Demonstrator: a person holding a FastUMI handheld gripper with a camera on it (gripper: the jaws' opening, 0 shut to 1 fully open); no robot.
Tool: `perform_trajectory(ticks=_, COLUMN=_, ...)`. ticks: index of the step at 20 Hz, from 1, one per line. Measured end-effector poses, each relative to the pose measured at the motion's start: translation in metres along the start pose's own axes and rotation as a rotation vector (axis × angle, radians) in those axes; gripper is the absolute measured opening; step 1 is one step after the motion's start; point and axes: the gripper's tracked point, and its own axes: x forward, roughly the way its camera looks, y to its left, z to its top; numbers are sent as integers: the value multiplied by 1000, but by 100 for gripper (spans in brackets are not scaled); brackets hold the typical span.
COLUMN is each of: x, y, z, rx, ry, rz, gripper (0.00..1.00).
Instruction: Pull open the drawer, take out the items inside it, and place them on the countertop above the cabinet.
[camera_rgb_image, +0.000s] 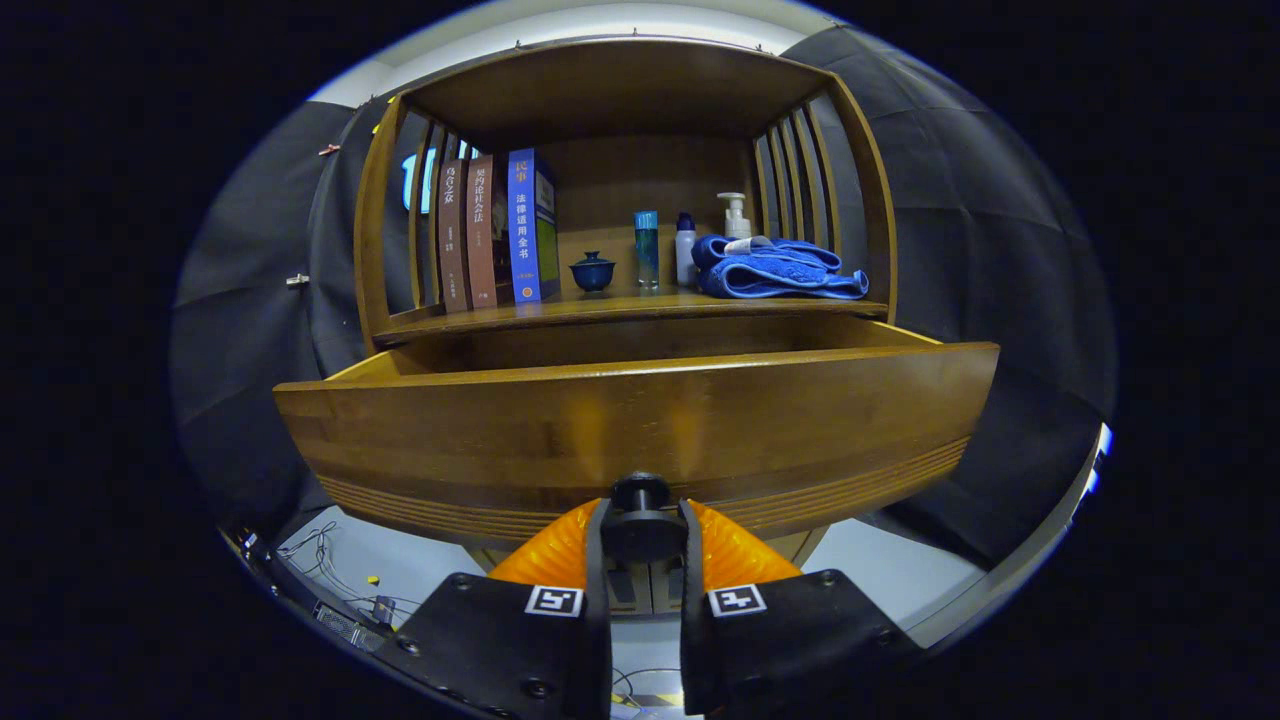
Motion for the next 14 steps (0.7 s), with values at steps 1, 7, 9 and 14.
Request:
perform_trajectory(ticks=1, x=-3, y=0, z=-1, rx=1, ry=0, rz=1, gripper=31)
perform_trajectory(ticks=7, x=-10, y=-1, z=-12, rx=-4, ry=7, rz=3, gripper=31)
perform_trajectory(ticks=9, x=-12, y=0, z=-11, rx=6, ry=12, rz=14, gripper=35)
perform_trajectory(ticks=14, x=-37, y=-6, z=9, rx=-35, ry=-13, rz=9, gripper=100)
